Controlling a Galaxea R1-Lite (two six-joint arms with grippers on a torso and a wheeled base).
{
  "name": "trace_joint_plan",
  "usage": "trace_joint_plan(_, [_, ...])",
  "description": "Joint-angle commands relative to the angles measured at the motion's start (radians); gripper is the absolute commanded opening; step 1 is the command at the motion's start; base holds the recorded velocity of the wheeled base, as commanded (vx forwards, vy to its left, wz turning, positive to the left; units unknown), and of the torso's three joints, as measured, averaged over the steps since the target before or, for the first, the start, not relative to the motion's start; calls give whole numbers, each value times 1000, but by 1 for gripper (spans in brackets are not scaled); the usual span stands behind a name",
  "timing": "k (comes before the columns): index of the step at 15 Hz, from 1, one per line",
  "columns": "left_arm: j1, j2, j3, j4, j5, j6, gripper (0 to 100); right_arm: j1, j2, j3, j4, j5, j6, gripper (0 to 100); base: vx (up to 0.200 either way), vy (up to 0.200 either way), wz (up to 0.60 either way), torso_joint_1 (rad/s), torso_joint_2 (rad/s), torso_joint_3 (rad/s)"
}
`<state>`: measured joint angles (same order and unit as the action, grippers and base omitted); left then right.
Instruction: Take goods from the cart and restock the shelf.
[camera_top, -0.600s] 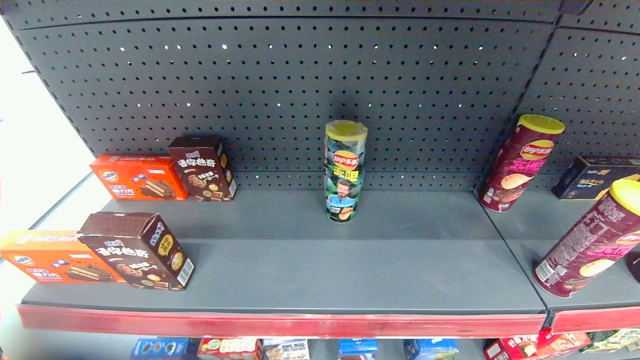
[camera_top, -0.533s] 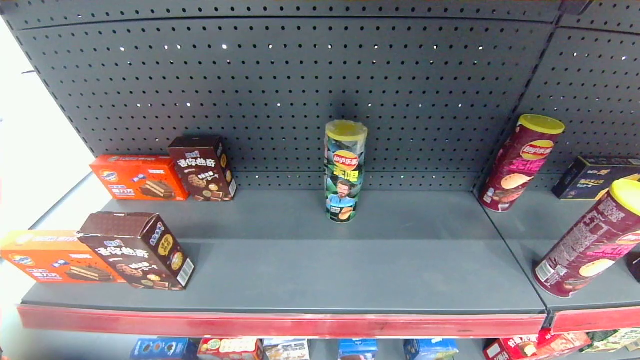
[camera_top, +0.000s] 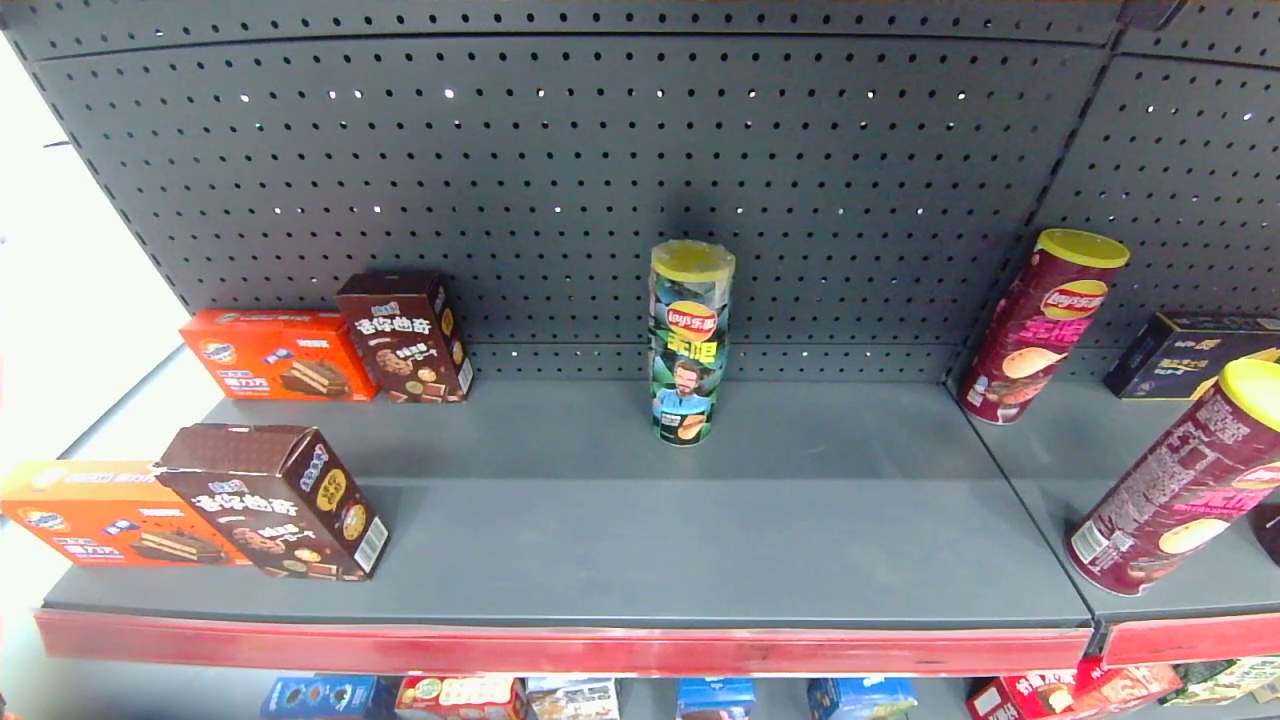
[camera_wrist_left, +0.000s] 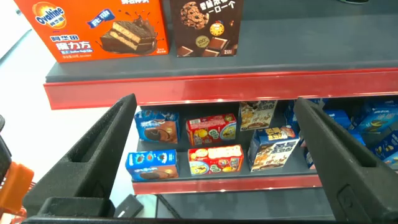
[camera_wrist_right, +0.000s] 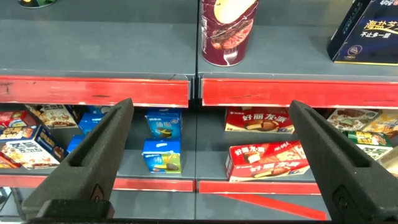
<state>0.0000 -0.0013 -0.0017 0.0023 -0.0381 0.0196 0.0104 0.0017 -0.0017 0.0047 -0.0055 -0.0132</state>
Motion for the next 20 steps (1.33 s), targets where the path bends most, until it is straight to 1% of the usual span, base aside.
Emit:
trace_joint_plan(1, [0,1,0,1,0,0,100,0,1,0,0,-1,-1,100,0,0,0,0,0,0])
trace_joint_plan(2, [0,1,0,1,0,0,100,0,1,0,0,-8,-1,100,0,0,0,0,0,0])
trace_joint_plan(15, [0,1,0,1,0,0,100,0,1,0,0,-8,1,100,0,0,600,9,-2,1])
trace_joint_plan(20, [0,1,0,1,0,2,100,0,1,0,0,-8,4,100,0,0,0,0,0,0])
